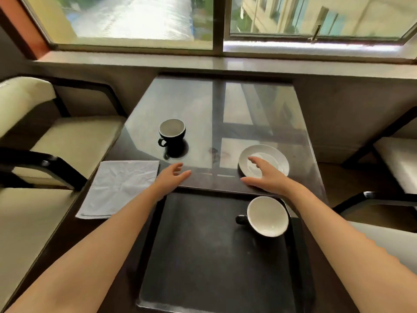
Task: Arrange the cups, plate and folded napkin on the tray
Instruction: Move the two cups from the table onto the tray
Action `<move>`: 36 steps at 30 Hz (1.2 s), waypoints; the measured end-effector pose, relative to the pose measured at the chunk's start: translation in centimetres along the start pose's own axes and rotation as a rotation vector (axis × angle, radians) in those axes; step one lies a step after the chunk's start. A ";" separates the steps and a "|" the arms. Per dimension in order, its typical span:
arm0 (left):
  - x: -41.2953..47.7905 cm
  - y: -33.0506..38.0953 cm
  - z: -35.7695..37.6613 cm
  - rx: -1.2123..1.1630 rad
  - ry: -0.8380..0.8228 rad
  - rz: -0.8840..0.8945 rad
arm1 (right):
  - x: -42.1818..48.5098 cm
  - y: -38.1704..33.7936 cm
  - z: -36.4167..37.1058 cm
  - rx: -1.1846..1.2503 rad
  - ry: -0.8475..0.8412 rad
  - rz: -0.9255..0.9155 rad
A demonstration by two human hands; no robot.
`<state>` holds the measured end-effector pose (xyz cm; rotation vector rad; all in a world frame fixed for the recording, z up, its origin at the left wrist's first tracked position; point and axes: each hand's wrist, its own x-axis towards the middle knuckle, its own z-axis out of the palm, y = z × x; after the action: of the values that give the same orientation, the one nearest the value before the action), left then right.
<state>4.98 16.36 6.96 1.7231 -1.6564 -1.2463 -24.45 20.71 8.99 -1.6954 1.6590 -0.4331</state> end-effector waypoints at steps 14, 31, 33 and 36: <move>10.2 -2.7 -11.1 0.206 0.221 0.048 | 17.5 -8.9 3.4 -0.158 -0.032 -0.063; 21.0 -6.2 -6.8 -0.075 0.142 0.142 | 29.6 -7.7 8.8 0.047 -0.120 -0.042; 21.5 -6.3 -6.6 -0.120 0.147 0.164 | 30.3 -7.8 9.1 0.115 -0.147 -0.044; 22.2 -6.5 -6.5 -0.152 0.149 0.184 | 31.3 -8.0 9.2 0.159 -0.194 -0.083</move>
<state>11.14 -5.14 -1.69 1.4976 -1.5524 -1.1006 -8.78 -7.75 0.65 -1.6371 1.3821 -0.4147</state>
